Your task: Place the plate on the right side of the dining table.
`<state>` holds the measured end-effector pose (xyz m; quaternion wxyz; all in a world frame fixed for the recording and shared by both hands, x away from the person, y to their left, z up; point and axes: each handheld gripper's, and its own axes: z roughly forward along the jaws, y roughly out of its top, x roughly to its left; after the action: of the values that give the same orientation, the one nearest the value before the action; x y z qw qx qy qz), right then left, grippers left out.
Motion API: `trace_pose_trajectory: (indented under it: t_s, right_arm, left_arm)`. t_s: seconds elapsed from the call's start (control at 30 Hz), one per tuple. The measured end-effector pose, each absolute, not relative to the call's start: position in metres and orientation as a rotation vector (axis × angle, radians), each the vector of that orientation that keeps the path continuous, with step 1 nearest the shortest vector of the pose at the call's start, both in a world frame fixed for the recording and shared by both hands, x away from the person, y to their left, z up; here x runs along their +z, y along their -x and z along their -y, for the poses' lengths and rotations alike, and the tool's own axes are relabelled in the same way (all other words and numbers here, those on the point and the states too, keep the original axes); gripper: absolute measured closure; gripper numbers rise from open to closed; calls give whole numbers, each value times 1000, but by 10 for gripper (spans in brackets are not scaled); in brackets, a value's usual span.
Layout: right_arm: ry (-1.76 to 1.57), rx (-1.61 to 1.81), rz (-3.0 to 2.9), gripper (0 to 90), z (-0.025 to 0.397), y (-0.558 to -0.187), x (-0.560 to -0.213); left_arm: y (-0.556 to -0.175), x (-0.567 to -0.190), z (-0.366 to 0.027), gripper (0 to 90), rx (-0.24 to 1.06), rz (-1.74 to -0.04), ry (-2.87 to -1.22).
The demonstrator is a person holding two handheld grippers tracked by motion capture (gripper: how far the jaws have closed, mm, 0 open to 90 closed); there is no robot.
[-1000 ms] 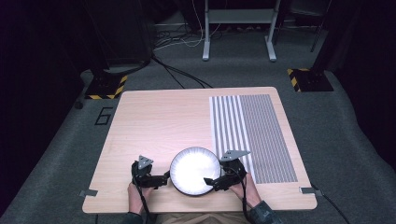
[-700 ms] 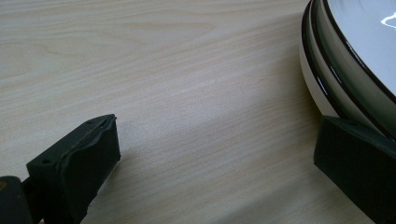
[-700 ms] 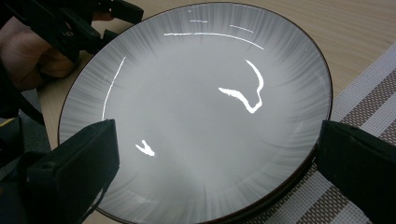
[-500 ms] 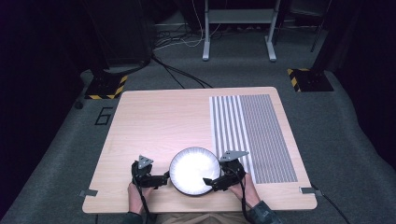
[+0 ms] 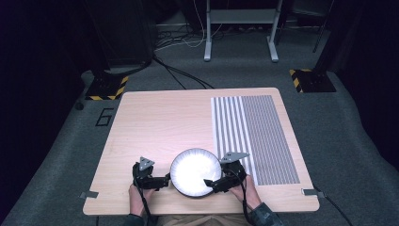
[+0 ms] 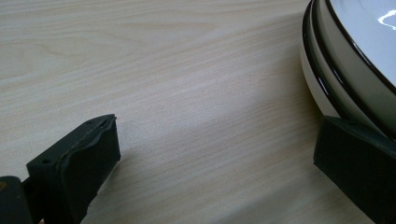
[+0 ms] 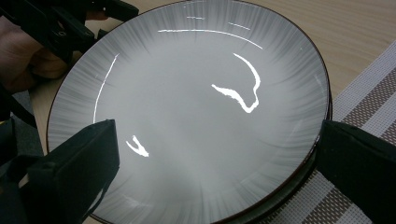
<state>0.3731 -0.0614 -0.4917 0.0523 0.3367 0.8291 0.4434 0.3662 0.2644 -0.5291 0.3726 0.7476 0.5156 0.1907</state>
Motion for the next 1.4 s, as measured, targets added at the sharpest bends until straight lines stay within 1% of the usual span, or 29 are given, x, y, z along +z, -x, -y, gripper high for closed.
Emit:
trace_pose_trajectory:
  t_s: [0.47, 0.57, 0.67, 0.77, 0.9, 1.03, 1.13, 1.33, 1.4]
  right_arm:
    - [-1018, 1340, -2533, 0, 50, -375, -495]
    - [-1026, 1330, -2528, 0, 47, -375, -496]
    - [-1019, 1328, -2534, 0, 46, -376, -497]
    - [-1025, 1321, -2536, 0, 43, -377, -500]
    - [-1055, 1344, -2514, 1, 42, -379, -501]
    - [-1081, 1351, -2513, 10, 39, -383, -503]
    - [-1088, 1346, -2519, 28, 36, -385, -506]
    - [-1102, 1339, -2526, 35, 30, -387, -511]
    - [-1099, 1343, -2523, 38, 30, -388, -511]
  left_arm:
    - [-367, -529, -267, 0, 455, -1322, -1903]
    - [-367, -529, -270, 0, 436, -1333, -1852]
    - [-367, -530, -273, 0, 418, -1343, -1840]
    - [-365, -530, -276, 0, 439, -1352, -1848]
    - [-362, -527, -286, 0, 444, -1384, -1815]
    - [-358, -512, -293, 0, 452, -1381, -1770]
    - [-357, -505, -293, 0, 450, -1371, -1757]
    - [-352, -486, -286, 0, 475, -1337, -1741]
    - [-353, -483, -284, 0, 461, -1324, -1737]
